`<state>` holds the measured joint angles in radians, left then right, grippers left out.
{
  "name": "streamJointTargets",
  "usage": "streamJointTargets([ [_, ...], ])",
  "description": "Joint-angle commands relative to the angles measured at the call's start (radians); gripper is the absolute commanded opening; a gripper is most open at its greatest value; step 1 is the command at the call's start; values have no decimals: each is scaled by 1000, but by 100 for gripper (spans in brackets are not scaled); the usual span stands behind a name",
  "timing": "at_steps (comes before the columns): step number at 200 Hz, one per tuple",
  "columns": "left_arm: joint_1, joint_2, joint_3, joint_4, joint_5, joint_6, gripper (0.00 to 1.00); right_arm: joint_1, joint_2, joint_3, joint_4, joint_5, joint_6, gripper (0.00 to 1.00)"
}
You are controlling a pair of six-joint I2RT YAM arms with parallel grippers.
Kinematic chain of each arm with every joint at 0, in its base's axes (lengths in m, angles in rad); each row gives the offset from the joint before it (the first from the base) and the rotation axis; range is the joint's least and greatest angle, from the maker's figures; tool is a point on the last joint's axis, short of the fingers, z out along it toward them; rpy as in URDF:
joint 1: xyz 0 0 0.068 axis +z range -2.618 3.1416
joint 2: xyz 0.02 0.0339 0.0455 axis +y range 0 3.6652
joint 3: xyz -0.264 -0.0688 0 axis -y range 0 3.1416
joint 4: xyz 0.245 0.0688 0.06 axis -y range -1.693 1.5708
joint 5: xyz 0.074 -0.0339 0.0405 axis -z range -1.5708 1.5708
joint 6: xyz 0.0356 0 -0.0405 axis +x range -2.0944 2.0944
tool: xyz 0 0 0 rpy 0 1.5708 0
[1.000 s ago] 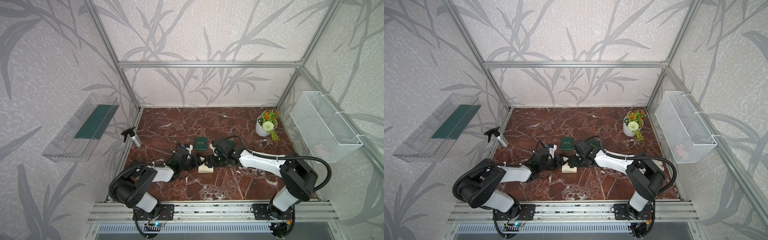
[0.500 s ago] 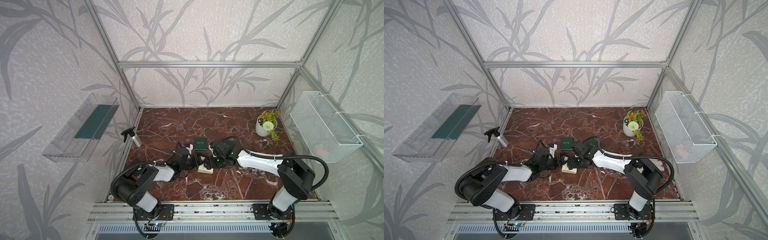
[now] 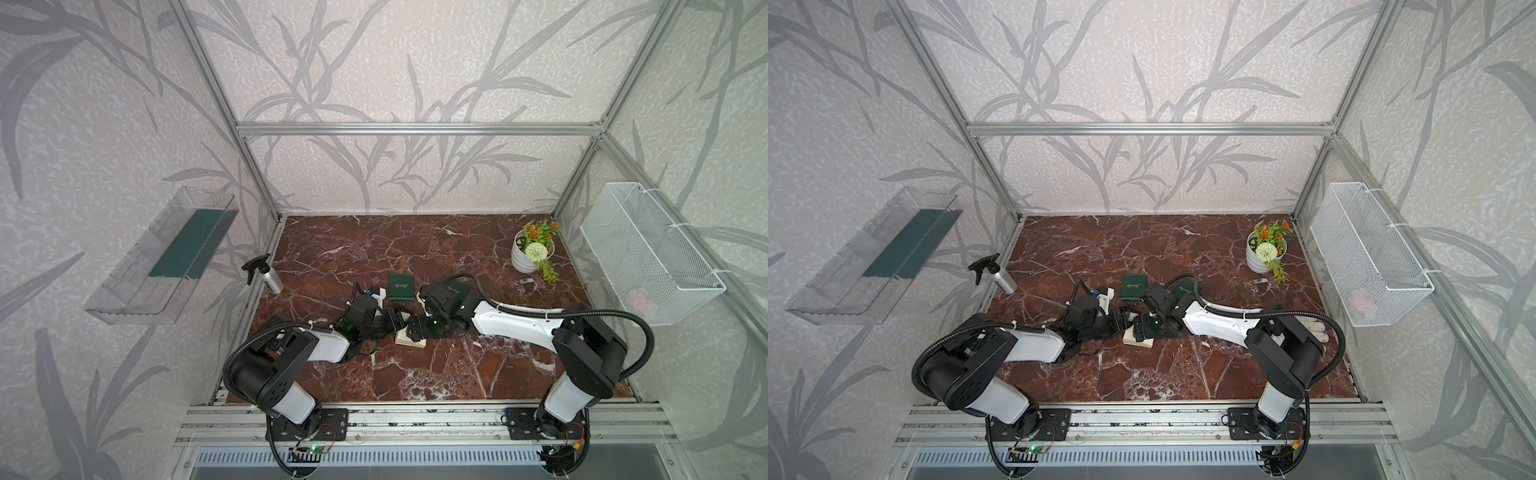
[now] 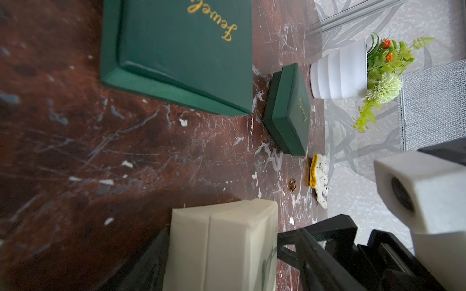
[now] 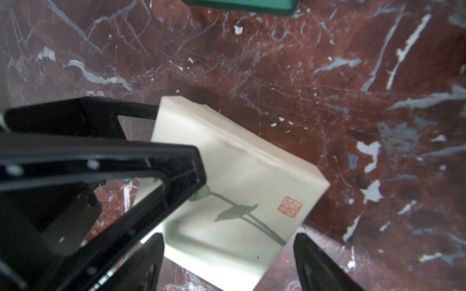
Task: Take the rings out of the lift-off lid box
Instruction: Close the lid on the jewelry box.
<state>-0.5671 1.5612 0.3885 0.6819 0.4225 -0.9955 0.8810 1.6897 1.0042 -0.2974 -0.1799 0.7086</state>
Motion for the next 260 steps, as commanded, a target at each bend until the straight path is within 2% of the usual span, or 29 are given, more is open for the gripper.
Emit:
streamJointTargets([
  [1, -10, 13, 4, -18, 15, -11, 78, 18, 11, 46, 36, 2, 9, 83],
  [58, -17, 8, 10, -33, 12, -4, 78, 25, 57, 62, 51, -8, 35, 85],
  [141, -19, 14, 12, -33, 12, 2, 78, 37, 67, 80, 31, 64, 93, 85],
  [174, -19, 27, 12, -15, 24, -1, 78, 63, 90, 142, -80, 158, 76, 85],
  [200, -20, 27, 12, -18, 22, 0, 78, 76, 119, 166, -108, 168, 82, 85],
  [260, -20, -81, 10, -145, -35, 52, 79, 75, 80, 128, -64, 163, 94, 85],
])
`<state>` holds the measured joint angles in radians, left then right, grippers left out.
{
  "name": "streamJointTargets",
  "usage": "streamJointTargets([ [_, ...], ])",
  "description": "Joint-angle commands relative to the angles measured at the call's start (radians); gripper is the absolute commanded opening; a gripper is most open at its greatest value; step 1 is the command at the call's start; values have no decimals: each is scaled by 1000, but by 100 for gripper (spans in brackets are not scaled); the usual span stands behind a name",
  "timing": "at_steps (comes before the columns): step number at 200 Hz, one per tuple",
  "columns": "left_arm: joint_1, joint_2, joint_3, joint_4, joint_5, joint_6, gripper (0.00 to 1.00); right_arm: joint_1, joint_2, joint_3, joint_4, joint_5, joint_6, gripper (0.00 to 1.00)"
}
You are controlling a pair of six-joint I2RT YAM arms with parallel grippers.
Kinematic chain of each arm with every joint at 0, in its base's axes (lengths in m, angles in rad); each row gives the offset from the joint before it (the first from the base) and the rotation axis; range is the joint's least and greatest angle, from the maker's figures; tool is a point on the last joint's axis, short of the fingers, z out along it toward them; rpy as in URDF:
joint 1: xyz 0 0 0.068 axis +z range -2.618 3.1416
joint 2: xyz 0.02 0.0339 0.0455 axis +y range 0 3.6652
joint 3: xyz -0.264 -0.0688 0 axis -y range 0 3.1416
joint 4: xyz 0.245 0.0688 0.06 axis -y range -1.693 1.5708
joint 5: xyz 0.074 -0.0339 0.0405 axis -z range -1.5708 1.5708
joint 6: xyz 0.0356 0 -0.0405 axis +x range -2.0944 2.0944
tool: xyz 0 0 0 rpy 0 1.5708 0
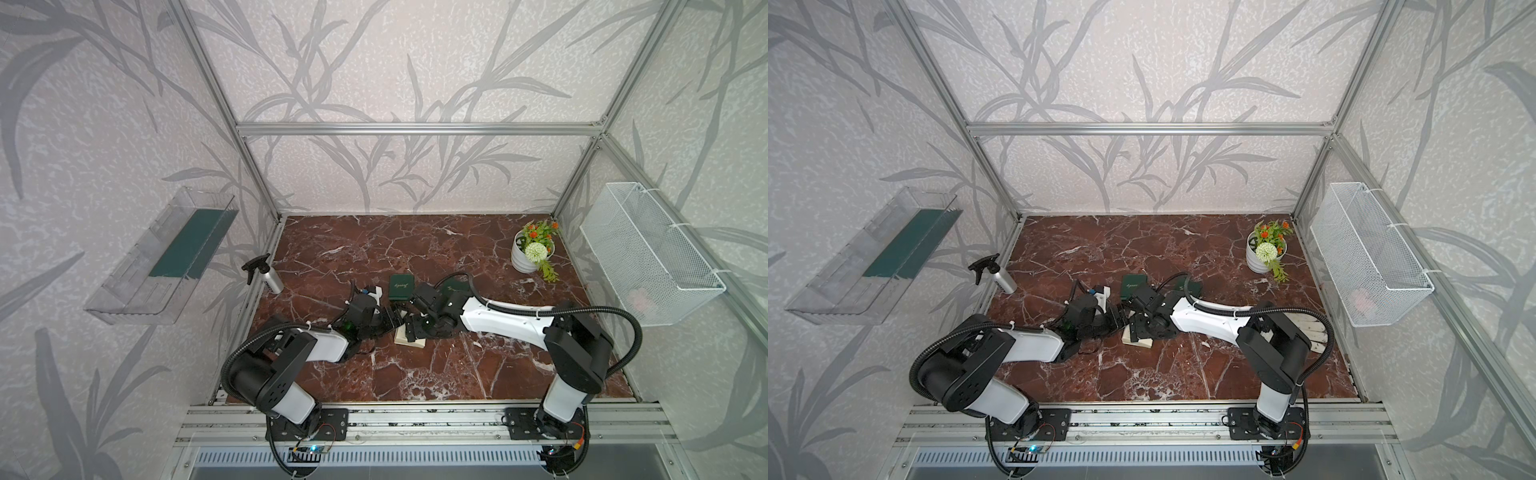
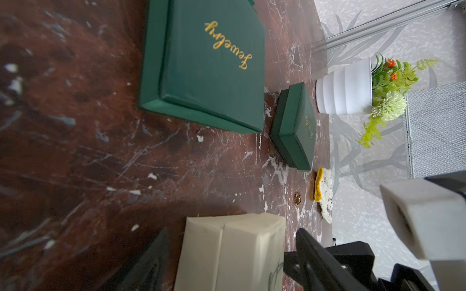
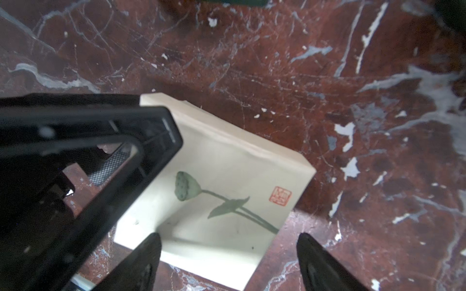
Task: Take the rings out of the lift-off lid box
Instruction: Close the lid on the jewelry box.
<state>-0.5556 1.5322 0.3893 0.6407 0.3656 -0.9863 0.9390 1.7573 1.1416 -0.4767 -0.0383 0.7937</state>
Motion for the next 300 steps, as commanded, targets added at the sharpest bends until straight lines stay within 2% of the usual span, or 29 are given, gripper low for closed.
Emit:
streamJointTargets([
  [1, -32, -54, 9, -105, 21, 44, 79, 17, 12, -9, 117, 20, 9, 85],
  [42, -31, -156, 10, -218, -11, 91, 83, 1, -36, -53, 166, -20, 18, 86],
  [101, -32, -274, 23, -355, -55, 139, 81, -39, -129, -166, 287, -98, 53, 88],
  [165, -32, -252, 60, -438, -51, 182, 76, -53, -147, -249, 377, -123, 71, 87],
  [220, -32, -191, 80, -441, -27, 192, 71, -64, -128, -271, 438, -143, 76, 76],
  [238, -29, -172, 88, -439, -25, 192, 68, -64, -127, -268, 445, -143, 65, 75],
  [262, -21, -169, 85, -449, -55, 181, 68, -65, -115, -257, 434, -149, 54, 75],
  [290, -14, -171, 69, -381, 6, 190, 69, -66, -104, -247, 431, -155, 46, 73],
  [300, -14, -157, 75, -380, 27, 192, 65, -66, -100, -243, 432, -158, 44, 72],
])
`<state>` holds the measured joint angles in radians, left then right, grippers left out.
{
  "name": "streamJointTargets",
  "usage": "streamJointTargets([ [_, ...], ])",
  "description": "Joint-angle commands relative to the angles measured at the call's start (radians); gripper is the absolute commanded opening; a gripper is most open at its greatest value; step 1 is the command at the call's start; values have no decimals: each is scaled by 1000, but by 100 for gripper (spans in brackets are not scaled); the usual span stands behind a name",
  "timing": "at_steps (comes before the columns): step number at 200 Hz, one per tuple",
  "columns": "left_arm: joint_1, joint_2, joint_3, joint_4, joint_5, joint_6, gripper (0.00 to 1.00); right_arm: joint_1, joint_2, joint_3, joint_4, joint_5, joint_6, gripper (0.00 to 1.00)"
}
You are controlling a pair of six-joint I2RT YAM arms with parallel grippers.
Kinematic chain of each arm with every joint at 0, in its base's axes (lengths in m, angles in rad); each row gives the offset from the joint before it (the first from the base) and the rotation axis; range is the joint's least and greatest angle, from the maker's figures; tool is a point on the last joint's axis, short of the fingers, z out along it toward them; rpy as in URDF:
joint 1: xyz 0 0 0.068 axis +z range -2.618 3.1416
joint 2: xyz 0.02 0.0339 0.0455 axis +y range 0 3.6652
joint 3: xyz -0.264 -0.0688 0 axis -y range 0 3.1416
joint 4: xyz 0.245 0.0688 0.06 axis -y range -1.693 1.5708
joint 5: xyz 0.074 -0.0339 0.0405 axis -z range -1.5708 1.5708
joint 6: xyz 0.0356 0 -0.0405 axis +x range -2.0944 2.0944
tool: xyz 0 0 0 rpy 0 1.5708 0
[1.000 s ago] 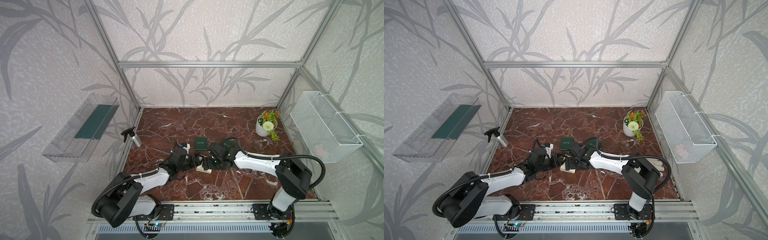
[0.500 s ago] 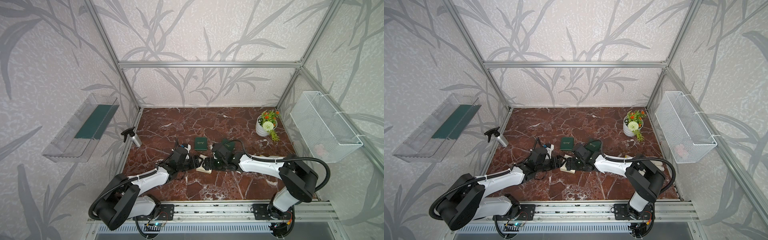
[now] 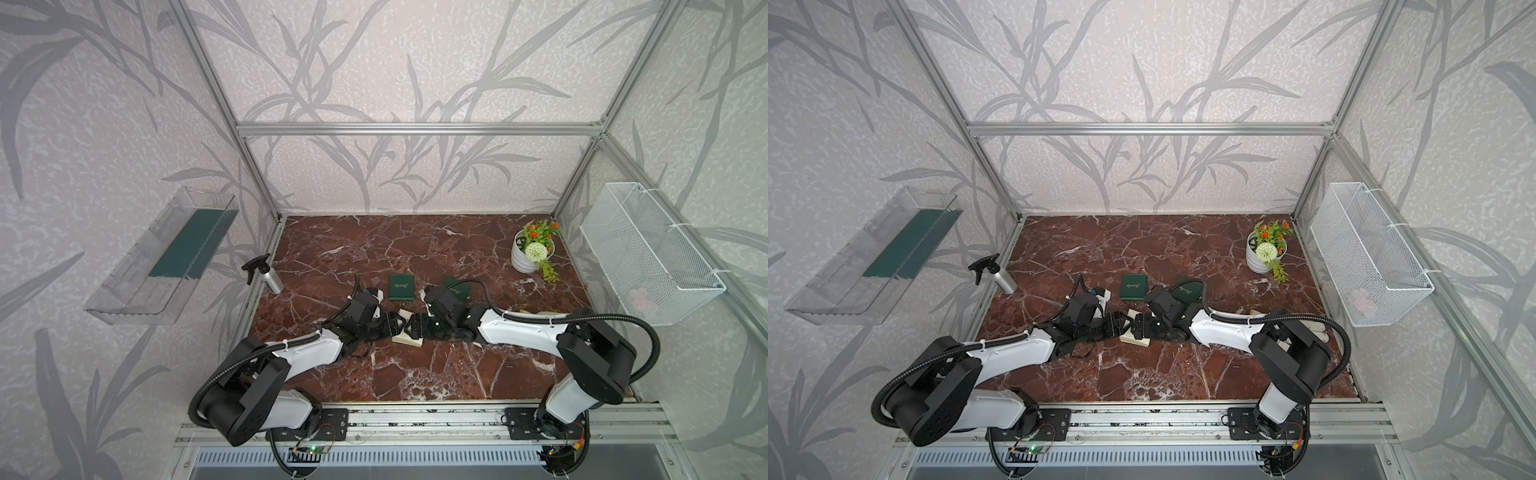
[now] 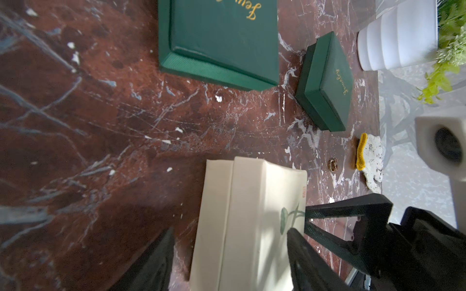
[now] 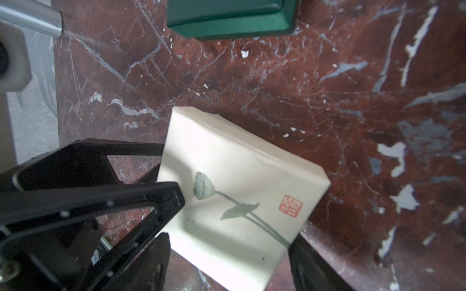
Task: Take the rings out of the lift-off lid box
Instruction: Close the lid on the jewelry box.
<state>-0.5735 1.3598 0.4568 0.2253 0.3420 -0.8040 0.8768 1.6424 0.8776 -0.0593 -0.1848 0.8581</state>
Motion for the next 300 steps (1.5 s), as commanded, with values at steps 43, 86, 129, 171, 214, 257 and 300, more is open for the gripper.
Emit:
streamJointTargets([
  [43, 5, 101, 12, 101, 129, -1, 54, -5, 27, 35, 24, -21, -20, 66],
  [86, 5, 105, -9, 162, 148, -11, 55, -4, 12, 31, 33, -22, -29, 62],
  [129, 5, 105, -30, 219, 182, -11, 47, -4, 3, 30, 18, -2, -32, 61],
  [171, 5, 99, -52, 267, 210, -6, 46, 2, -8, 41, 12, 8, -43, 60],
  [214, 5, 105, -80, 303, 221, -17, 46, 16, -17, 66, -10, 28, -71, 58],
  [257, 5, 137, -89, 334, 228, -29, 51, 30, -8, 95, -47, 46, -93, 56],
  [300, 10, 169, -90, 353, 228, -37, 52, 46, 12, 138, -101, 74, -120, 55],
])
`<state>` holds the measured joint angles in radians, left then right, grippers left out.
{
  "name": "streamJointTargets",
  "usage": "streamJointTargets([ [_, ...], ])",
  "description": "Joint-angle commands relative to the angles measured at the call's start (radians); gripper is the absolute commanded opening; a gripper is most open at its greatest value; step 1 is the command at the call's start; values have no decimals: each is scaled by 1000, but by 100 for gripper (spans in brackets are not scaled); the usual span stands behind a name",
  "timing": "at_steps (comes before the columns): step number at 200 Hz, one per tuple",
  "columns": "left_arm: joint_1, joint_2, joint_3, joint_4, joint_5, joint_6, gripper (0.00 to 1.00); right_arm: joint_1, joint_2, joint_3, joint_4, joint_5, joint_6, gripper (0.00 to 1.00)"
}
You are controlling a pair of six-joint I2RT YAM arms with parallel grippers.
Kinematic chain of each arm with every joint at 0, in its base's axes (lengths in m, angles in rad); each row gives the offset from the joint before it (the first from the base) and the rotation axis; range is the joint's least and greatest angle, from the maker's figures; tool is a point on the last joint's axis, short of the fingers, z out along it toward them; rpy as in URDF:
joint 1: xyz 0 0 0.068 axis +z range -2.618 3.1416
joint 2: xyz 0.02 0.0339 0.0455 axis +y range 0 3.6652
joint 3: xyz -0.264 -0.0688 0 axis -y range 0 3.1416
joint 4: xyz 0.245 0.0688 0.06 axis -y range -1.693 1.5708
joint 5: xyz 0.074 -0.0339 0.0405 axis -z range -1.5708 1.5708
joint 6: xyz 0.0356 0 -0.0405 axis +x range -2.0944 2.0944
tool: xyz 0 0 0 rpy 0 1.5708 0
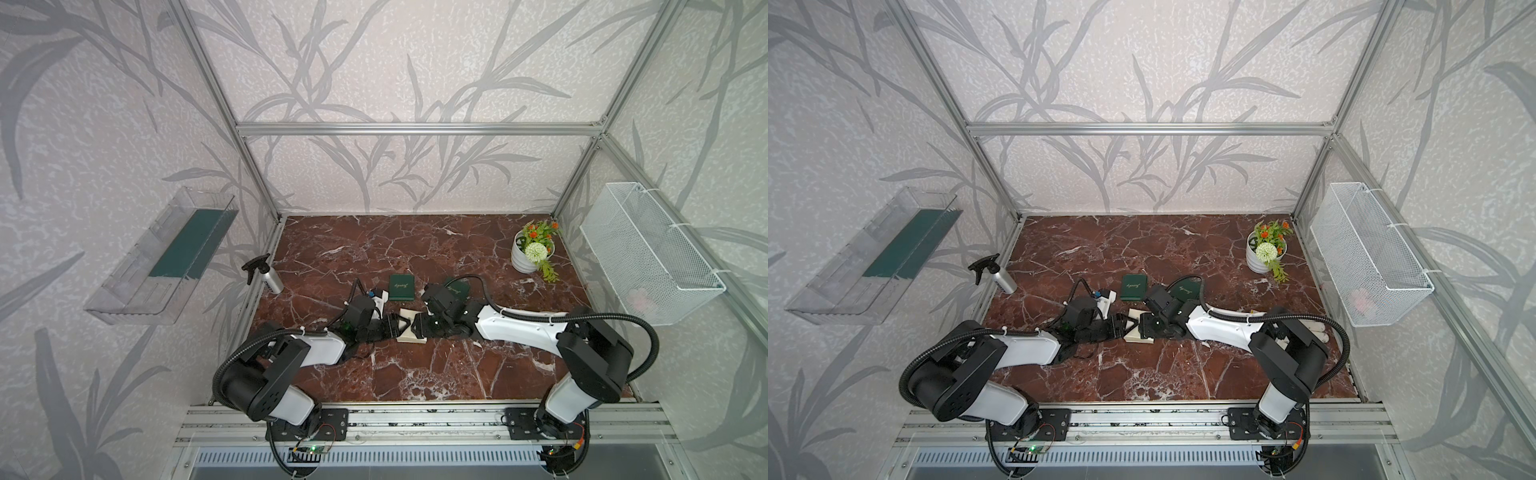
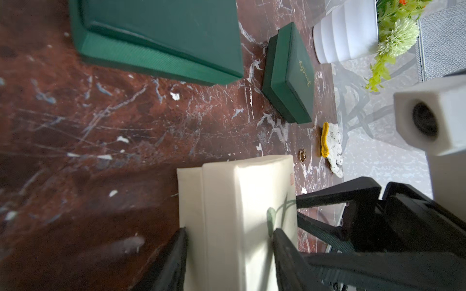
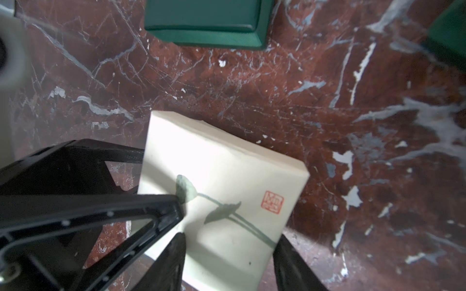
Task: Take the rings out of the lift-off lid box
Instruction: Close the lid on the jewelry box.
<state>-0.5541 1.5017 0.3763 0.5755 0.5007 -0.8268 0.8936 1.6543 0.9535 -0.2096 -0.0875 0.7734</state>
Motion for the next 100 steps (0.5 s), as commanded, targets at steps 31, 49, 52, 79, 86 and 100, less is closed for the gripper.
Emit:
streamJointTargets([
  [31, -8, 33, -4, 0, 69, -11, 45, 32, 17, 80, 34, -16, -42, 55],
  [49, -8, 45, 2, 0, 77, -9, 42, 35, 22, 95, 17, -6, -51, 55],
  [52, -9, 47, 2, 0, 78, -9, 42, 36, 24, 96, 17, -7, -54, 55],
  [79, -7, 54, 7, -5, 77, -5, 41, 36, 36, 112, 9, -5, -55, 55],
  [86, -7, 55, 9, -8, 76, -5, 41, 35, 39, 115, 4, 0, -51, 55],
  [100, -6, 57, 13, -18, 74, 0, 43, 36, 44, 118, -8, 8, -49, 56],
])
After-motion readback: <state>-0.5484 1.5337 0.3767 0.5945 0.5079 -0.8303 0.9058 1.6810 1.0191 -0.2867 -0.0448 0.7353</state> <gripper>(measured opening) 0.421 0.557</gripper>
